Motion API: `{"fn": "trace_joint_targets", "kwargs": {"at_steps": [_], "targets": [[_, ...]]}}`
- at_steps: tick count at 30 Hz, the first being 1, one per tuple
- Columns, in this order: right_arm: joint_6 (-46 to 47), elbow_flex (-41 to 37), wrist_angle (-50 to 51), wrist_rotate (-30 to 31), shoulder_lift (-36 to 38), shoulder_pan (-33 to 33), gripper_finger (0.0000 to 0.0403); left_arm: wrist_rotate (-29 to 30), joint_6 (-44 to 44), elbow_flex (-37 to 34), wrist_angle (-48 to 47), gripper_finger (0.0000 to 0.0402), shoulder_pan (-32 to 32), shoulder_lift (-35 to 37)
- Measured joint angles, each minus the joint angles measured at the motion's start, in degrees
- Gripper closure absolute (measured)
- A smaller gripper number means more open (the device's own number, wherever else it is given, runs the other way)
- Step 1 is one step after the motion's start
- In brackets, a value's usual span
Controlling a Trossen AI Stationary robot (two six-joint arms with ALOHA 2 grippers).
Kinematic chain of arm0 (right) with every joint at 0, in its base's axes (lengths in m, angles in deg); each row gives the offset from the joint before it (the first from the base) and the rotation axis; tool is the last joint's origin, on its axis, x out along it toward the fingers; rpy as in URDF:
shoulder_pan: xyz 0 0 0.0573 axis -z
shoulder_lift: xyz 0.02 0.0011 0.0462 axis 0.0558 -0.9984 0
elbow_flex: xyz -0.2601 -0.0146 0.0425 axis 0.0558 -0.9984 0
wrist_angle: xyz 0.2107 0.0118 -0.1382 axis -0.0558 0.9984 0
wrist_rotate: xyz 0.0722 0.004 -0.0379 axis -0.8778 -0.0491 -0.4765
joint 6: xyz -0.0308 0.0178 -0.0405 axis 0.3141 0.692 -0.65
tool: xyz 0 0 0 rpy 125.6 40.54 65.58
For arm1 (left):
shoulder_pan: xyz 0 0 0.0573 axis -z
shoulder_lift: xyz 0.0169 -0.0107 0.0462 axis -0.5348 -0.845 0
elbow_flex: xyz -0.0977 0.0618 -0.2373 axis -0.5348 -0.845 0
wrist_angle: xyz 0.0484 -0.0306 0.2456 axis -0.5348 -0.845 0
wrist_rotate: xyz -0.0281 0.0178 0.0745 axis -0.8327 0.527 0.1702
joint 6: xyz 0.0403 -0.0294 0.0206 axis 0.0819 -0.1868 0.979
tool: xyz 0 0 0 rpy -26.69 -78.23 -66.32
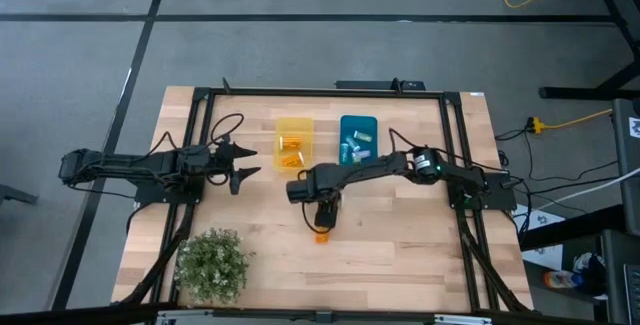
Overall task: Pick and place medicine bottles into bin by pill shape (circle, oval)
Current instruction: Put the orange pill bottle into the yellow bin
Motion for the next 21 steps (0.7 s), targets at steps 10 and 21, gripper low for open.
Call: {"fn": "trace_joint_targets", "kwargs": {"at_steps": [10,21], "targets": [[-1.21,16.68,-0.90,0.08,0.22,7.07,0.0218,0.00,0.01,0.00,0.00,0.0147,0.00,0.00],[5.53,15.52,-15.32,-2.86,1.27,18.46,0.0218,0.00,-0.01,0.00,0.00,0.0147,-0.01,0.00]]}}
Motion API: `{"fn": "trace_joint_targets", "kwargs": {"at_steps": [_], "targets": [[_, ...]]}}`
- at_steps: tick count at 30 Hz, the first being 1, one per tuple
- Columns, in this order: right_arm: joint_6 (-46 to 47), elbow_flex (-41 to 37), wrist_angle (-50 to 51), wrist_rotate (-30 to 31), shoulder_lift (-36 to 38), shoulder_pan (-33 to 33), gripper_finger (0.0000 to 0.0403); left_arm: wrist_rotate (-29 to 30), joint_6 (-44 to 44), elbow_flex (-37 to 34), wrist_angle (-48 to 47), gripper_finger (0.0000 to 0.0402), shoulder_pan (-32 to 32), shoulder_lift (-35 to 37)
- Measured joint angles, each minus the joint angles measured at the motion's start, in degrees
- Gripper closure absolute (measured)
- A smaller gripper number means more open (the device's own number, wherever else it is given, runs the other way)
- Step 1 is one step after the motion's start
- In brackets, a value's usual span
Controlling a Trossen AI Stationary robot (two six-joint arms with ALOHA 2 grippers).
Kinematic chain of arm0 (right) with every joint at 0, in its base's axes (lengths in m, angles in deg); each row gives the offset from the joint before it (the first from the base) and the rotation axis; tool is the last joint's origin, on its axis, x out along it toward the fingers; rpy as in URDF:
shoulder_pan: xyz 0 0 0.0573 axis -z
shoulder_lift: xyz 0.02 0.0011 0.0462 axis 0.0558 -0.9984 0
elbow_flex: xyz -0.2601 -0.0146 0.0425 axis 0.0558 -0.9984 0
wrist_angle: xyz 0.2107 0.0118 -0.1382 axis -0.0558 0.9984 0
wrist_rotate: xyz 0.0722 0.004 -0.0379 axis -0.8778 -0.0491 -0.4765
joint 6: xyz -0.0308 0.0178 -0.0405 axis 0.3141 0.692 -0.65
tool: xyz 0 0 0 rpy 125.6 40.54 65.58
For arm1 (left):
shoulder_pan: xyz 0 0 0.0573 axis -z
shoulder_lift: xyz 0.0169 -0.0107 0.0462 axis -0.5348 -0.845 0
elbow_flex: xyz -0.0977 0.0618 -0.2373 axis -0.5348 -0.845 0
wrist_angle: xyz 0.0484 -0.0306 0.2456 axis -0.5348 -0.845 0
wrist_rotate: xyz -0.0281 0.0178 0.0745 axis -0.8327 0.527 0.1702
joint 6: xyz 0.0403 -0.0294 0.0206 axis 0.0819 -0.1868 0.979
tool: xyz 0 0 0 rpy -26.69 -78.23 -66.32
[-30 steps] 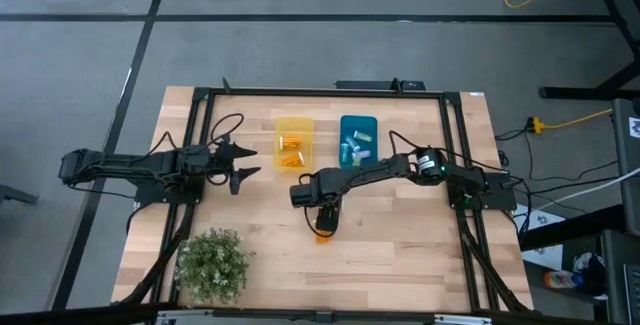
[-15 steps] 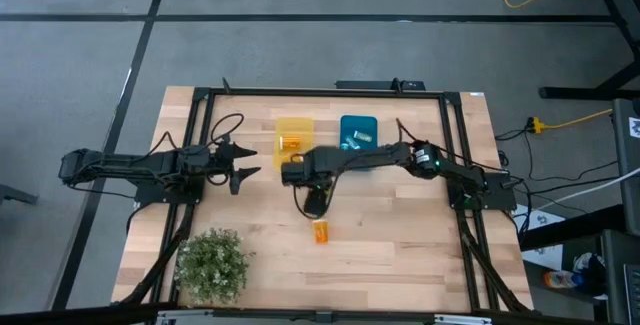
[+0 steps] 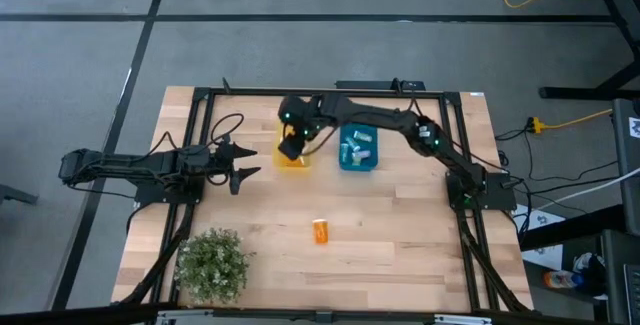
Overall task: Pick and place medicine bottles into bin by pill shape (circle, oval)
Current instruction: Put the orange pill bottle into the yellow bin
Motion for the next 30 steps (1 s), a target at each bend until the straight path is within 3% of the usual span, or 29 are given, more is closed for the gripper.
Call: {"fn": "trace_joint_targets", "kwargs": {"at_steps": [5,14,18,25,30], "targets": [[-0.67,0.00,-1.15,-0.10,0.02,2.42,0.0209,0.00,0.02,0.00,0.00,0.0147,0.02,0.00],[0.80,0.00,-1.61,-0.08,0.02,3.11,0.0146,0.00,0.02,0.00,0.00,0.0147,0.01,0.00],[0.85,0.00,-1.11,-0.55,0.02,2.70,0.0145,0.00,0.02,0.00,0.00,0.0147,0.02,0.00],[0.86,0.87,3.87,-8.94,2.27,-0.26,0.0159,-0.02,0.02,0.00,0.00,0.0147,0.01,0.00],[2.56,1.12,9.86,-8.77,4.62,-3.71,0.0169,-0.01,0.01,0.00,0.00,0.0146,0.00,-0.01]]}}
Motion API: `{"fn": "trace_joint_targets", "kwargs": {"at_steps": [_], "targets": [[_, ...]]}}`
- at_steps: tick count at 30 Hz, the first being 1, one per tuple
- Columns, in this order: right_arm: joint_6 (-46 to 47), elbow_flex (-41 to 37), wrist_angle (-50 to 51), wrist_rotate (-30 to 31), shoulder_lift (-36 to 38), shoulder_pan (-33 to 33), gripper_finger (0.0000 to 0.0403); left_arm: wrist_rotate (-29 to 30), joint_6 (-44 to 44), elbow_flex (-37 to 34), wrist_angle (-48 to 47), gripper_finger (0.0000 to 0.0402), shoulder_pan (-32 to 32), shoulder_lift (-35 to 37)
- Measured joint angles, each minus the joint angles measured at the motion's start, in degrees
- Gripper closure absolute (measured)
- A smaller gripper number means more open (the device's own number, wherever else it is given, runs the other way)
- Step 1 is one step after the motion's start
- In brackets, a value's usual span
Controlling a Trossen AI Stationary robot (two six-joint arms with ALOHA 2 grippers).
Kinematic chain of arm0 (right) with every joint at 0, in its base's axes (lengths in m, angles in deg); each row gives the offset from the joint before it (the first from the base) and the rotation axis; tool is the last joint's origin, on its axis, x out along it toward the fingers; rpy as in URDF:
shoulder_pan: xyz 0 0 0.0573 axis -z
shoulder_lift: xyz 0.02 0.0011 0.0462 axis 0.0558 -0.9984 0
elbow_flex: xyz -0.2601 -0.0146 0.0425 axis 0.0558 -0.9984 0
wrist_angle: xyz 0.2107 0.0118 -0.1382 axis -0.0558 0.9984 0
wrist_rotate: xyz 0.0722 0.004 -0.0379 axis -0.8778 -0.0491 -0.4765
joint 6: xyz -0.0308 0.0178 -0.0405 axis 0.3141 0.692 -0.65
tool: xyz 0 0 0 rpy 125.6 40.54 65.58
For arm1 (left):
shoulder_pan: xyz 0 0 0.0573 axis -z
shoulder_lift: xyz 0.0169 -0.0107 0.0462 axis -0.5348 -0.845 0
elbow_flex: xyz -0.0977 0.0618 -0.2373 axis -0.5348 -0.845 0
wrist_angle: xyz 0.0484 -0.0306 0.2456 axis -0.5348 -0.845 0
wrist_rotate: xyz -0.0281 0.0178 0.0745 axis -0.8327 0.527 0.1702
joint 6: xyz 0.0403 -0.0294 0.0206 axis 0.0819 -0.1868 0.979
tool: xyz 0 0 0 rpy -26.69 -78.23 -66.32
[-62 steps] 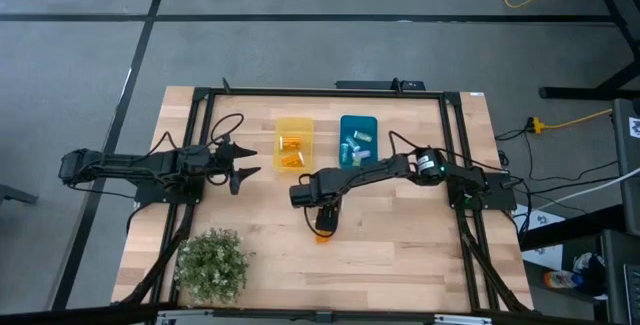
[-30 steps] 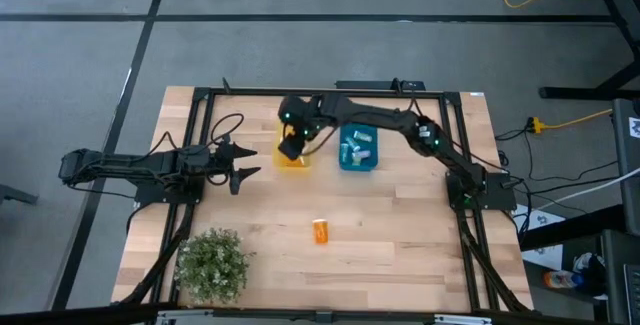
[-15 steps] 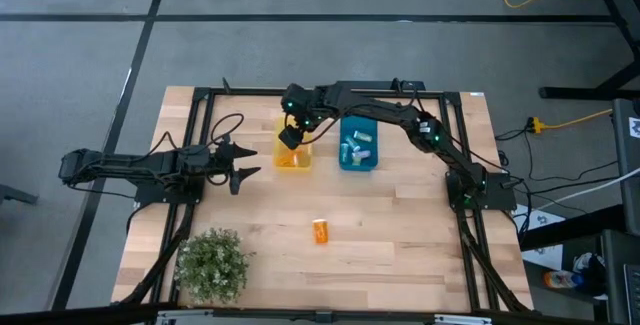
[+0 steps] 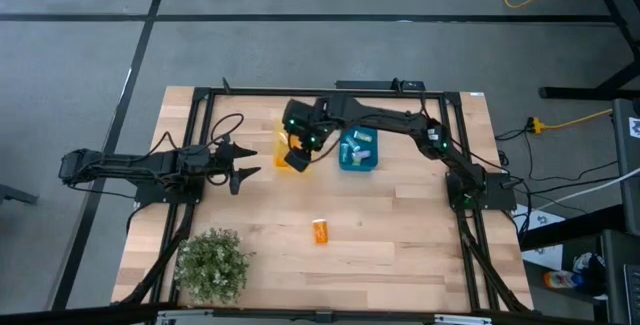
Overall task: Pick and place medicine bottles into bin by pill shape (circle, oval)
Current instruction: Put the orange pill bottle into the yellow bin
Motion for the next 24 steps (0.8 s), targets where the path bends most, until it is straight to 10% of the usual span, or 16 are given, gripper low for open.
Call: {"fn": "trace_joint_targets", "kwargs": {"at_steps": [9,24], "targets": [[11.07,0.04,11.71,0.32,2.26,-9.46,0.0176,0.01,0.01,0.00,0.00,0.0146,0.00,0.01],[47.44,-0.97,7.60,17.67,2.27,-27.14,0.0176,0.00,-0.01,0.00,0.00,0.0146,0.02,-0.02]]}}
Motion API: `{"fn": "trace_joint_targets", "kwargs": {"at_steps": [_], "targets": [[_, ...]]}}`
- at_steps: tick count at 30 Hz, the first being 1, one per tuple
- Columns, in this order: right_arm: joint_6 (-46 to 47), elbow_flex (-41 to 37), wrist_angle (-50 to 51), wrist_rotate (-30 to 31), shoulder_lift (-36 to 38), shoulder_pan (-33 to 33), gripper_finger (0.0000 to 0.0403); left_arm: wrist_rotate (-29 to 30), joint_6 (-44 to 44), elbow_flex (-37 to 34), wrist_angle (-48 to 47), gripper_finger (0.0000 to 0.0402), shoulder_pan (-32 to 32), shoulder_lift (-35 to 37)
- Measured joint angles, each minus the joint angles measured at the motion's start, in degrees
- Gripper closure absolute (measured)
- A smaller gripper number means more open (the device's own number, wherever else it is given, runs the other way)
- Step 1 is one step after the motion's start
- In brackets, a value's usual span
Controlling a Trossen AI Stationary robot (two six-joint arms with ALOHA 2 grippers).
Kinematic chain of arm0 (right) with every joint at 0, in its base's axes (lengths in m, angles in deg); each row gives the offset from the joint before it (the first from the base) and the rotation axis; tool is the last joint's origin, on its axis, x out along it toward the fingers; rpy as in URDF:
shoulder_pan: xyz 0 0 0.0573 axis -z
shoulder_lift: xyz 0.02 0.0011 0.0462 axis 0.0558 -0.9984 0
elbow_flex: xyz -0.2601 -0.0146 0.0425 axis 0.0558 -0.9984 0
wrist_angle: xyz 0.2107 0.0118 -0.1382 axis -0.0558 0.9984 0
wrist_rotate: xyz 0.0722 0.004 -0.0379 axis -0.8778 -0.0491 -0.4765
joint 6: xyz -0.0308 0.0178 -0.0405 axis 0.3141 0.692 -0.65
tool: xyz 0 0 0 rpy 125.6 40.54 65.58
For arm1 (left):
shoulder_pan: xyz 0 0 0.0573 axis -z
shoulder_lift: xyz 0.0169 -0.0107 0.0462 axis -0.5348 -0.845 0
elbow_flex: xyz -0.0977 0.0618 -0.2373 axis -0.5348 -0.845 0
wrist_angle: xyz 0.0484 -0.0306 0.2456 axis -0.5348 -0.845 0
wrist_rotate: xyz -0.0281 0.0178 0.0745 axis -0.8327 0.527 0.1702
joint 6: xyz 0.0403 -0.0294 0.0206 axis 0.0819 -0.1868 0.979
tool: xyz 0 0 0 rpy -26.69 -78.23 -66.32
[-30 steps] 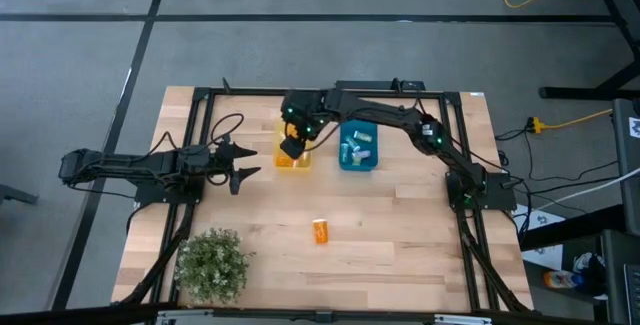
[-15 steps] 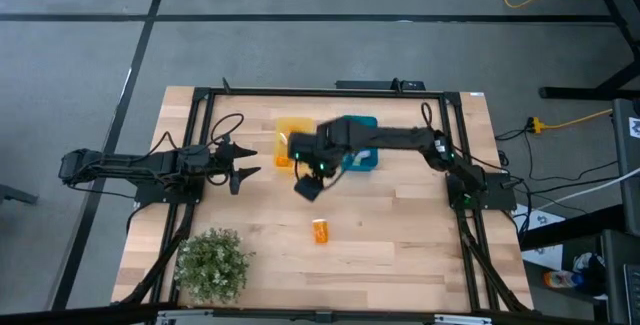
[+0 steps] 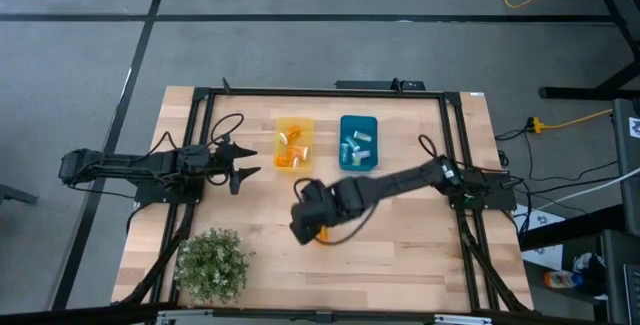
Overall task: Pick and place medicine bottles into bin by pill shape (circle, oval)
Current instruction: Put the orange pill bottle into the yellow bin
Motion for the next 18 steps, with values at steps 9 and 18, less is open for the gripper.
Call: {"fn": "trace_joint_targets", "kwargs": {"at_steps": [9,18], "targets": [[12.42,0.04,-2.28,1.68,-3.17,-5.80,0.0176,-0.28,-1.07,0.00,0.26,0.0146,-0.02,0.00],[18.67,0.01,-1.93,1.79,-8.19,-5.96,0.0176,-17.30,4.67,0.02,18.55,0.0147,0.04,0.00]]}}
